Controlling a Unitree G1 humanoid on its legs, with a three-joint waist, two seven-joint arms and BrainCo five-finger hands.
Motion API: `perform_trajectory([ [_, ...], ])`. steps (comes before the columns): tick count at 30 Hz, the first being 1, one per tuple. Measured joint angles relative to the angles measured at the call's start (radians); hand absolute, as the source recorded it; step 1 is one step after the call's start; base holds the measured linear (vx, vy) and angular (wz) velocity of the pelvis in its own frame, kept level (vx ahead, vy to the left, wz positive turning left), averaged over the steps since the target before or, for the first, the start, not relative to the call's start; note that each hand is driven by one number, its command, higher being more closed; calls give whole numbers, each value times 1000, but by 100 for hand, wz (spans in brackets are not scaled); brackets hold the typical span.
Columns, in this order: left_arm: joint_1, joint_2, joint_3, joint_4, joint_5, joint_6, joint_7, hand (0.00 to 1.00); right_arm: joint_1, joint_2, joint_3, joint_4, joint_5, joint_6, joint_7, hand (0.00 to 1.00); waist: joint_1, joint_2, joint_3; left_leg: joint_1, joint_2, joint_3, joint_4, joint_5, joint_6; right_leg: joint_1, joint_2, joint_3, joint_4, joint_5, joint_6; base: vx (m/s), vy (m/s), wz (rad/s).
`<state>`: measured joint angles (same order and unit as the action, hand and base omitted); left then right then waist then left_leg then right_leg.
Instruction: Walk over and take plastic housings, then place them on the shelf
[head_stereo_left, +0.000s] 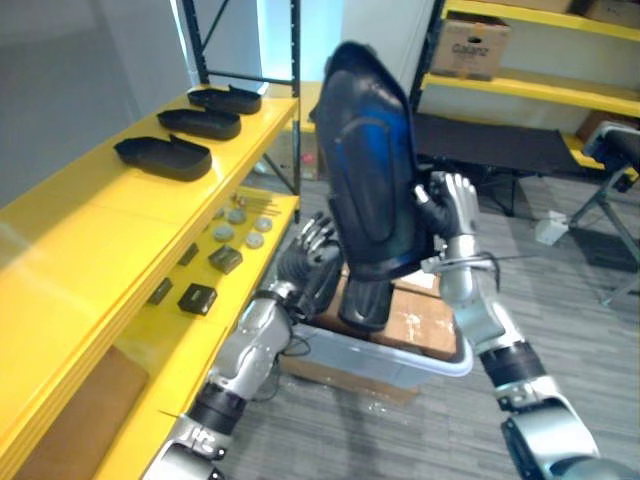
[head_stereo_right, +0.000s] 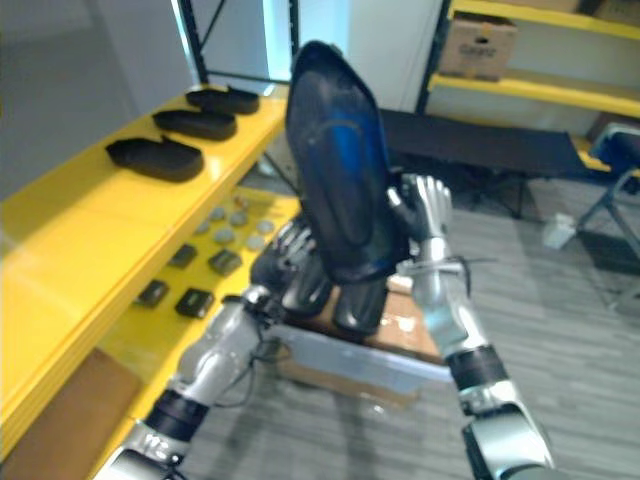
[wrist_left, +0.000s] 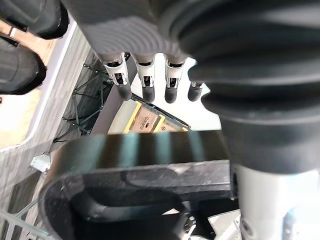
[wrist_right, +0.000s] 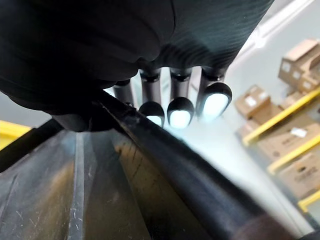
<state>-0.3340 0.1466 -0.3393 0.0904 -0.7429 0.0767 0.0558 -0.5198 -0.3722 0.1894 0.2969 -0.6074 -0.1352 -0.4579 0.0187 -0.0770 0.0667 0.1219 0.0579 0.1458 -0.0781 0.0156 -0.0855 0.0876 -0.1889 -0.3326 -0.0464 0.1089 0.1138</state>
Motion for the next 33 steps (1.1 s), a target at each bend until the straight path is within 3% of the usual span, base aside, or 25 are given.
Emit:
perform_trajectory([
  [6, 12, -5, -40, 12, 6, 26, -2, 0, 0, 1, 34, 4, -1, -10, 3, 100, 0, -9, -6, -1, 0, -3, 0, 0, 0, 0, 0, -1, -1, 0, 0, 0, 0, 0],
  [16, 22, -6, -76, 39, 12, 29, -6, 0, -1, 23, 82, 37, -42, -57, 43, 100, 10, -21, -14, -5, 0, -17, 2, 3, 0, 1, 0, -11, -1, 0, 0, 0, 0, 2],
  [23, 52, -6, -75, 47, 13, 19, 13, 0, -1, 26, 107, 39, -69, -59, 70, 100, 16, -21, -14, -16, 0, -27, 6, 6, 0, 0, 0, -22, -1, 0, 0, -8, -3, 5],
  [24, 60, -6, -75, 47, 13, 12, 21, 100, -1, 26, 110, 40, -74, -67, 71, 100, 16, -21, -14, -15, 0, -27, 6, 6, 0, 0, 0, -21, -1, 0, 0, 0, 0, 0],
  [27, 64, -6, -73, 47, 14, -4, 52, 100, -1, 28, 115, 40, -74, -85, 71, 100, 16, -21, -14, -16, 0, -27, 7, 6, -1, 0, 0, -21, -1, 0, 0, 0, 0, 0],
  [33, 80, -15, -54, 46, 14, -81, 117, 100, 19, 52, 112, 39, -72, -88, 70, 100, 16, -21, -14, -15, 1, -25, 8, 6, -1, 0, 0, -19, -1, 0, 0, 0, 0, 0],
])
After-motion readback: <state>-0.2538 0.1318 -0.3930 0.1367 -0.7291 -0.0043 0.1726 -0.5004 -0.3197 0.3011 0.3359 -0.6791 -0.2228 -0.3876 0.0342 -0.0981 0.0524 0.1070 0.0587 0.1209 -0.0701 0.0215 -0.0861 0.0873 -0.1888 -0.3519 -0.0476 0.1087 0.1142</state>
